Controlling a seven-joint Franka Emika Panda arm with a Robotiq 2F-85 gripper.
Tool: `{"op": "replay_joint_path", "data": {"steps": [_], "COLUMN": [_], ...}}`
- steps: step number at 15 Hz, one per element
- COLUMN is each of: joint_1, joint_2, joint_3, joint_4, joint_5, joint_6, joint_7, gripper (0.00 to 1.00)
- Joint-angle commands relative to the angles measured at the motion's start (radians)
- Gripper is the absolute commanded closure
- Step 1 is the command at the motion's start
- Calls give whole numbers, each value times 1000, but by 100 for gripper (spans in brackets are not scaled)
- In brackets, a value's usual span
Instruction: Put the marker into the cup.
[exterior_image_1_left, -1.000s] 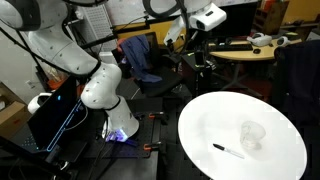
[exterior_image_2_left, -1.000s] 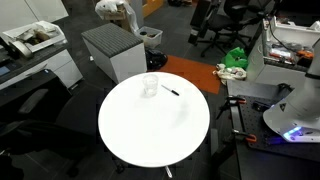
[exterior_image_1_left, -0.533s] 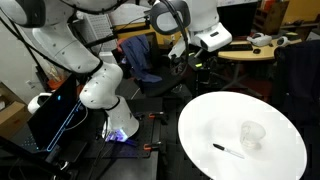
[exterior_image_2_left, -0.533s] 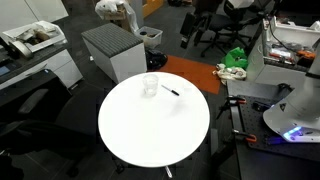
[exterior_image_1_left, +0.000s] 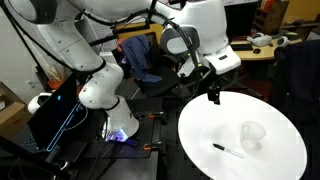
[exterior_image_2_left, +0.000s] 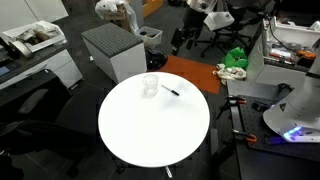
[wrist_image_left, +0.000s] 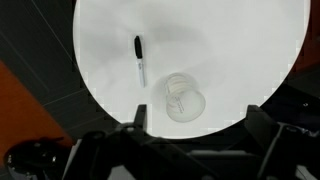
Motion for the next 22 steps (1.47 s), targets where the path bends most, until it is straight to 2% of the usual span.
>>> {"op": "replay_joint_path", "data": {"steps": [1, 15, 17, 22], "joint_1": [-7, -1, 3, 4], "joint_2": [66, 282, 275, 286], "joint_3": [-14, -93, -99, -102], "joint_4": [-10, -46, -37, -34], "joint_5": [-47, -136, -118, -117], "joint_6": [104, 279, 245, 244], "joint_7": [19, 18, -5, -7], "gripper": [0, 0, 0, 0]}}
